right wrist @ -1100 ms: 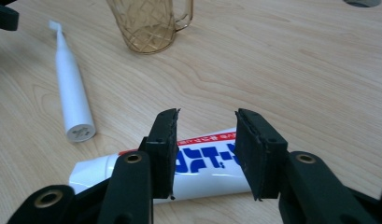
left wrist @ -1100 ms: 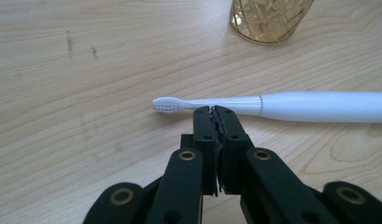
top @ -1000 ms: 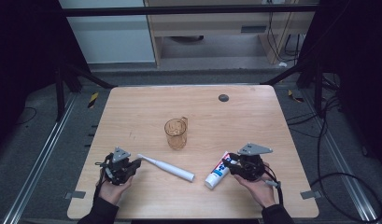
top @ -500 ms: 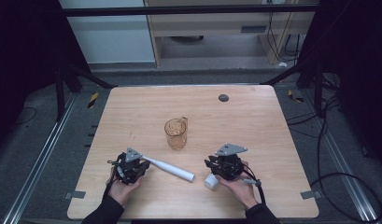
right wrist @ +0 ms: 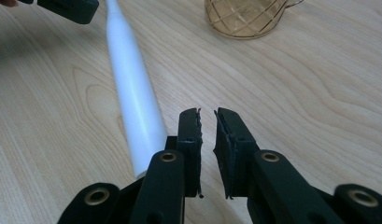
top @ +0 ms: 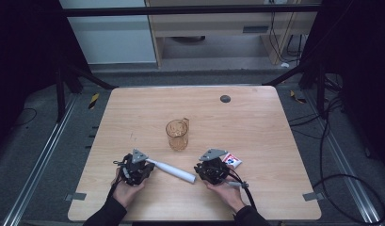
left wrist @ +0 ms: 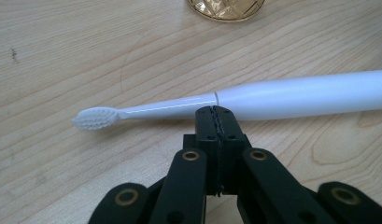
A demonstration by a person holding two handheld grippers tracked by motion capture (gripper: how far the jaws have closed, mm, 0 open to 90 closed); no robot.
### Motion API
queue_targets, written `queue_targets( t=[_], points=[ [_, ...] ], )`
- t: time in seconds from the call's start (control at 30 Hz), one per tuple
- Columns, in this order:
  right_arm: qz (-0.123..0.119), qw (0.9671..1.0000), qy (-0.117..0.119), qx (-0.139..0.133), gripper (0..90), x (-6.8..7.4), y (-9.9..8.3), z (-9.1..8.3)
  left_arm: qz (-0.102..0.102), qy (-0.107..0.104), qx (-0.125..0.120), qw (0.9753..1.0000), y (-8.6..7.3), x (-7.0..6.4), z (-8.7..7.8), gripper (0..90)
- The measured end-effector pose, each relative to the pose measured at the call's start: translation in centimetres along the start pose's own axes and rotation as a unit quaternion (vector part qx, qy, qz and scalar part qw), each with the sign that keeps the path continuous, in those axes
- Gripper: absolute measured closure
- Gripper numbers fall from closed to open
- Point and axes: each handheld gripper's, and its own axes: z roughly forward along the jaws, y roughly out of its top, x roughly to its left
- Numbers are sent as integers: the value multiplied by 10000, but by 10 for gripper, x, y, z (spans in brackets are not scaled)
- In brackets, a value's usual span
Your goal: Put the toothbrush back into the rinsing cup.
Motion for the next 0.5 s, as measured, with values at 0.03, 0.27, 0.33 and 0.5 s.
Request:
queue_targets(
  t=[0.03,0.27,0.33,0.5],
  points=[
    [0,10000,0,0,798,0,0,0,0,0,0,10000,0,0,0,895],
    [-59,9999,19,97,801,4,0,3,-43,35,-71,10000,1,4,-3,895],
    [-75,9999,15,85,801,4,-1,2,-97,51,-159,9998,4,7,-5,895],
    [-17,10000,23,51,807,3,-1,-2,48,121,-312,9994,17,11,-2,895]
  ],
)
